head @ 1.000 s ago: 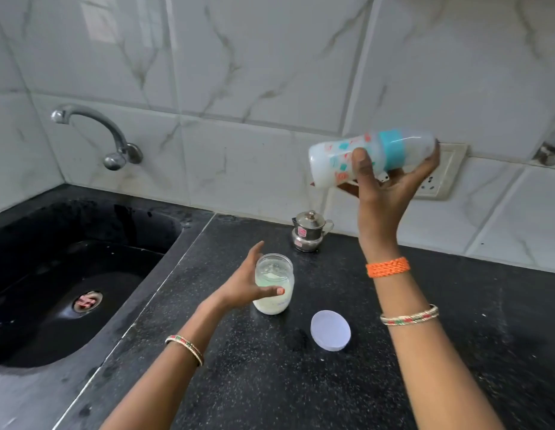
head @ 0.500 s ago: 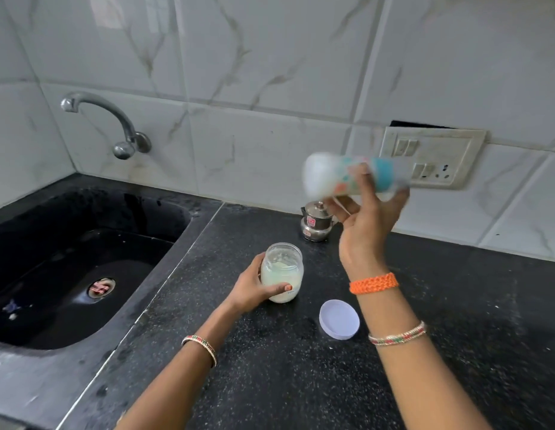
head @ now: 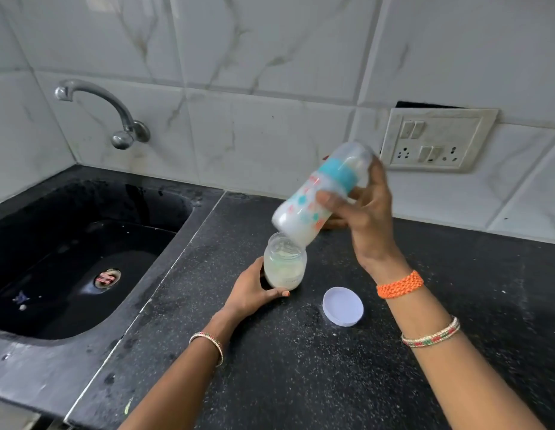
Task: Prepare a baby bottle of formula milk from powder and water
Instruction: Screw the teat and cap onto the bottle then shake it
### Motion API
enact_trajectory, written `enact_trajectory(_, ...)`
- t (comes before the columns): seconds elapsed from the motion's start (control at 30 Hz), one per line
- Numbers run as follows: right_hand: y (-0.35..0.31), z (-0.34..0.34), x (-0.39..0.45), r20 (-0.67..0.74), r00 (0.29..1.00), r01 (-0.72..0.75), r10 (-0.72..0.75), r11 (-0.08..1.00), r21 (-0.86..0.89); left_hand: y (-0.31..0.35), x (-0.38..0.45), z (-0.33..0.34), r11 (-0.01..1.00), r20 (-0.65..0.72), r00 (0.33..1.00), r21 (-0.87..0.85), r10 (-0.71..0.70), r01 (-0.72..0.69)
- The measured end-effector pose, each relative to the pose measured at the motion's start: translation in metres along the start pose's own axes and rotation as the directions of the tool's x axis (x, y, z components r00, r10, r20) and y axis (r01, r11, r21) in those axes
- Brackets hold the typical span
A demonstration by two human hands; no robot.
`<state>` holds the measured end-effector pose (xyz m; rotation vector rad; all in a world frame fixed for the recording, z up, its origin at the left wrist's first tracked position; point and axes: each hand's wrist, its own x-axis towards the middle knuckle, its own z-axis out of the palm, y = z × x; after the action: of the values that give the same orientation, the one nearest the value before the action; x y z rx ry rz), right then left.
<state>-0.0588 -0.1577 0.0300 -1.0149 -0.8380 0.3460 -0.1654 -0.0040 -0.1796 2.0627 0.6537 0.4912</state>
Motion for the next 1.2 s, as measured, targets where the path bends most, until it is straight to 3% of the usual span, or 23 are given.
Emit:
enact_trajectory(0.1, -0.007, -0.008, 0.013, -0.317, 0.948, 0.090, -0.025, 0.977, 0.193, 0.002, 0.000, 0.001, 1.000, -0.005, 1.000, 0.005, 0.002, -0.002)
enact_trajectory(0.13, -0.008, -0.011, 0.016, -0.298, 0.954, 0.077, -0.021, 0.981, 0.178, 0.002, 0.000, 0.001, 1.000, -0.007, 1.000, 0.002, 0.000, 0.000)
enact_trajectory(0.23, -0.009, -0.018, 0.009, 0.080, 0.995, -0.046, 0.053, 0.995, -0.085, 0.003, -0.002, 0.000, 1.000, -0.013, 1.000, -0.014, 0.001, -0.002)
enact_trajectory(0.27, -0.010, -0.020, 0.006, 0.096, 0.993, -0.054, 0.064, 0.993, -0.104, 0.002, -0.002, 0.001, 1.000, -0.012, 1.000, -0.017, 0.003, -0.003)
enact_trajectory(0.37, -0.005, -0.020, 0.006, -0.273, 0.962, 0.047, 0.006, 0.981, 0.188, 0.004, -0.006, 0.002, 1.000, -0.025, 0.999, 0.012, 0.021, -0.020)
enact_trajectory(0.4, -0.002, -0.021, 0.004, -0.327, 0.945, 0.058, 0.017, 0.975, 0.216, 0.006, -0.006, 0.002, 0.999, -0.028, 0.999, 0.020, 0.035, -0.034)
enact_trajectory(0.43, 0.001, -0.021, 0.000, -0.266, 0.963, 0.014, 0.035, 0.983, 0.180, 0.009, -0.008, 0.002, 0.998, -0.029, 0.998, 0.031, 0.055, -0.054)
enact_trajectory(0.47, 0.005, -0.022, -0.006, -0.101, 0.992, -0.065, 0.071, 0.996, 0.055, 0.011, -0.009, 0.000, 0.996, -0.035, 0.996, 0.052, 0.078, -0.076)
enact_trajectory(0.5, 0.013, -0.025, -0.014, 0.086, 0.987, -0.129, 0.137, 0.987, -0.093, 0.012, -0.009, 0.000, 0.992, -0.046, 0.994, 0.083, 0.098, -0.094)
enact_trajectory(0.53, 0.020, -0.030, -0.025, 0.176, 0.965, -0.159, 0.194, 0.968, -0.196, 0.010, -0.009, 0.000, 0.988, -0.063, 0.992, 0.113, 0.111, -0.103)
enact_trajectory(0.57, 0.028, -0.033, -0.033, 0.153, 0.967, -0.173, 0.203, 0.967, -0.187, 0.008, -0.010, 0.000, 0.985, -0.086, 0.990, 0.138, 0.116, -0.103)
enact_trajectory(0.67, 0.045, -0.047, -0.043, -0.236, 0.959, -0.148, 0.156, 0.988, 0.053, 0.005, -0.008, -0.001, 0.977, -0.128, 0.985, 0.191, 0.117, -0.091)
enact_trajectory(0.7, 0.047, -0.050, -0.044, -0.227, 0.954, -0.189, 0.195, 0.981, 0.050, 0.004, -0.009, -0.001, 0.974, -0.119, 0.986, 0.204, 0.120, -0.094)
enact_trajectory(0.77, 0.054, -0.058, -0.048, -0.049, 0.956, -0.294, 0.290, 0.949, -0.112, 0.004, -0.012, -0.003, 0.979, -0.099, 0.988, 0.175, 0.123, -0.104)
enact_trajectory(0.8, 0.056, -0.065, -0.051, -0.025, 0.949, -0.313, 0.314, 0.932, -0.185, 0.004, -0.013, -0.002, 0.988, -0.084, 0.991, 0.124, 0.106, -0.095)
enact_trajectory(0.93, 0.061, -0.082, -0.053, -0.132, 0.962, -0.261, 0.237, 0.943, -0.206, -0.002, -0.030, -0.001, 0.999, -0.170, 0.985, -0.028, -0.025, 0.020)
enact_trajectory(1.03, 0.067, -0.081, -0.055, 0.027, 0.962, -0.231, 0.271, 0.866, -0.442, -0.007, -0.047, -0.001, 0.992, -0.202, 0.979, 0.125, 0.039, -0.013)
enact_trajectory(1.07, 0.071, -0.079, -0.059, 0.018, 0.961, -0.240, 0.275, 0.867, -0.438, -0.005, -0.051, -0.001, 0.979, -0.174, 0.982, 0.198, 0.080, -0.045)
enact_trajectory(1.17, 0.080, -0.075, -0.066, -0.133, 0.946, -0.317, 0.295, 0.927, -0.202, -0.001, -0.053, 0.000, 0.942, -0.088, 0.987, 0.321, 0.133, -0.099)
enact_trajectory(1.2, 0.079, -0.075, -0.066, -0.091, 0.933, -0.359, 0.348, 0.915, -0.182, 0.000, -0.054, 0.001, 0.940, -0.085, 0.987, 0.326, 0.136, -0.102)
